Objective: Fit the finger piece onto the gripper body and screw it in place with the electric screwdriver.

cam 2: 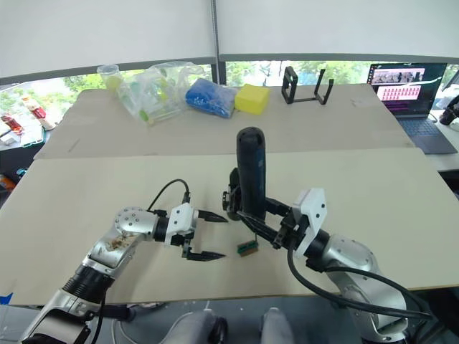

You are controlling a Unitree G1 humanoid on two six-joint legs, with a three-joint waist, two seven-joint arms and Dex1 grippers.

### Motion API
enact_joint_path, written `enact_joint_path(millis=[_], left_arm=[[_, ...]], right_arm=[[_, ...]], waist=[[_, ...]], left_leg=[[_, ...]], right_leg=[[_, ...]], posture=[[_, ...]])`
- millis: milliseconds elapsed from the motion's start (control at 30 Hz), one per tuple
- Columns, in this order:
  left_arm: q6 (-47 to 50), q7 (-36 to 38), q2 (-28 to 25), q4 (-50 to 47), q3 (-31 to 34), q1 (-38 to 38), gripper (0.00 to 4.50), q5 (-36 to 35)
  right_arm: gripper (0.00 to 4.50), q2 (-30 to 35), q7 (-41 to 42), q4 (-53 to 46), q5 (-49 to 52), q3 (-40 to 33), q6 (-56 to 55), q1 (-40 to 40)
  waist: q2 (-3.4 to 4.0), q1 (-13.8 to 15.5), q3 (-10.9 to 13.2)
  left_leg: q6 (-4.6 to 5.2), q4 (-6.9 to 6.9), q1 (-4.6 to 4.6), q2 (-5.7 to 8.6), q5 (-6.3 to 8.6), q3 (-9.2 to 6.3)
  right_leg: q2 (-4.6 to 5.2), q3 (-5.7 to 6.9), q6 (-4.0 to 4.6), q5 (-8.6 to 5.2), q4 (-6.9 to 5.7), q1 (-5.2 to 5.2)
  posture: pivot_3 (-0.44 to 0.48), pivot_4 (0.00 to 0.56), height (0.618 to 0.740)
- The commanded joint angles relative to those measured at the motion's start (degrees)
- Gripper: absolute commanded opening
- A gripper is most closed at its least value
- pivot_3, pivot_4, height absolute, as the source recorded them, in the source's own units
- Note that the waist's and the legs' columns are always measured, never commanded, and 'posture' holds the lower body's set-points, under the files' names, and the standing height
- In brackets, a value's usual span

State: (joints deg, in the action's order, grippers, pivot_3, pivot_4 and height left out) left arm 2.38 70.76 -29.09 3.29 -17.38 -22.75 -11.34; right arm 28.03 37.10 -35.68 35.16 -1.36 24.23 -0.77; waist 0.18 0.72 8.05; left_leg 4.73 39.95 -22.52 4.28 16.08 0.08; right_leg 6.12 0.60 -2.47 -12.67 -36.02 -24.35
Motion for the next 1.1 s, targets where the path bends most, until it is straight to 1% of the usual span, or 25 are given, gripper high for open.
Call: enact_joint_path(millis=[33,200,633,1100], left_arm=[[-0.98,0.17,-0.28,-0.41,1.01,-0.81,4.50,-0.50],[-0.84,0.18,-0.10,-0.71,0.78,-0.63,4.50,-0.57],[-0.74,0.29,0.40,-0.95,0.30,-0.59,4.50,-0.55],[-0.64,0.46,0.10,-1.15,0.52,-0.52,4.50,-0.57]], right_arm=[[1.91,-0.30,-0.78,-4.01,2.26,-2.26,-1.29,-2.56],[1.91,-0.51,-0.40,-2.65,0.78,-1.72,-2.21,-2.28],[1.91,-0.94,-1.32,-2.77,0.32,-0.62,-1.66,-2.49],[1.91,-0.81,-0.47,-1.85,-0.33,-0.87,-2.63,-1.72]], waist=[[0.00,0.00,0.00],[0.00,0.05,0.00],[0.00,0.03,0.00],[0.00,0.04,0.00]], left_leg=[[0.00,0.00,0.00,0.00,0.00,0.00],[0.00,0.00,0.00,0.00,0.00,-0.01],[0.00,0.00,0.00,0.00,0.00,-0.01],[0.00,0.00,0.00,0.00,0.00,-0.01]], right_leg=[[0.00,0.00,0.00,0.00,-0.01,0.00],[0.01,0.02,0.00,0.00,0.01,0.01],[0.00,0.01,0.00,0.00,0.01,0.00],[0.00,0.02,0.00,0.00,0.01,0.01]], posture=[[0.000,0.150,0.740],[0.000,0.150,0.740],[0.000,0.150,0.740],[0.000,0.150,0.740]])
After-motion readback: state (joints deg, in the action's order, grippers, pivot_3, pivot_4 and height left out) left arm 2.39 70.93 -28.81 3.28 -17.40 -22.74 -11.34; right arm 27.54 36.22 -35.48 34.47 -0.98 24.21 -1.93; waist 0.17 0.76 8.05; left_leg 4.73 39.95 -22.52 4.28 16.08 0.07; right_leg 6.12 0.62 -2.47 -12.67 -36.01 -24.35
